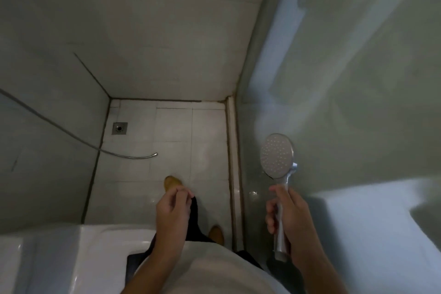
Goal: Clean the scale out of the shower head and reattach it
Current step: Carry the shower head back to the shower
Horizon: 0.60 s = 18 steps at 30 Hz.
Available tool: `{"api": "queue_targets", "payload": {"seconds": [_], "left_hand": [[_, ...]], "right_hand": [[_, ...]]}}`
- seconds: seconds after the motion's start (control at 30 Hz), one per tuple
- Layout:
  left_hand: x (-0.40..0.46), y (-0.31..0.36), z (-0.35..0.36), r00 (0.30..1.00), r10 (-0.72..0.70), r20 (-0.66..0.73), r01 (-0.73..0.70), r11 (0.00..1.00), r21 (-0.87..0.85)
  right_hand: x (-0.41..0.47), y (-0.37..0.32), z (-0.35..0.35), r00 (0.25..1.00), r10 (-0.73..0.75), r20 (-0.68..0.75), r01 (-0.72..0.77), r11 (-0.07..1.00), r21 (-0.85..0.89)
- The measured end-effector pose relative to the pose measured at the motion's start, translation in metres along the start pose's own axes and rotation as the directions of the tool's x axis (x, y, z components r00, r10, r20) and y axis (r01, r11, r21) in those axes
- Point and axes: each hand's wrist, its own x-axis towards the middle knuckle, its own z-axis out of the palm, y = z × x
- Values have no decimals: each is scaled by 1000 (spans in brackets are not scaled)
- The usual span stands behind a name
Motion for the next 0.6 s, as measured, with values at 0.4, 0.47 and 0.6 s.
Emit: {"api": "queue_targets", "payload": {"seconds": [0.4, 0.47, 0.6], "left_hand": [[190, 63, -100, 930, -61, -363, 1, 987, -163], [213, 69, -108, 926, -77, -369, 14, 985, -172], [254, 70, -118, 916, -105, -388, 27, 979, -202]], "right_hand": [[156, -107, 224, 973, 117, 200, -88, 985, -150], [173, -116, 251, 964, 127, 236, -88, 981, -170], [203, -122, 288, 937, 224, 269, -152, 953, -263]]}}
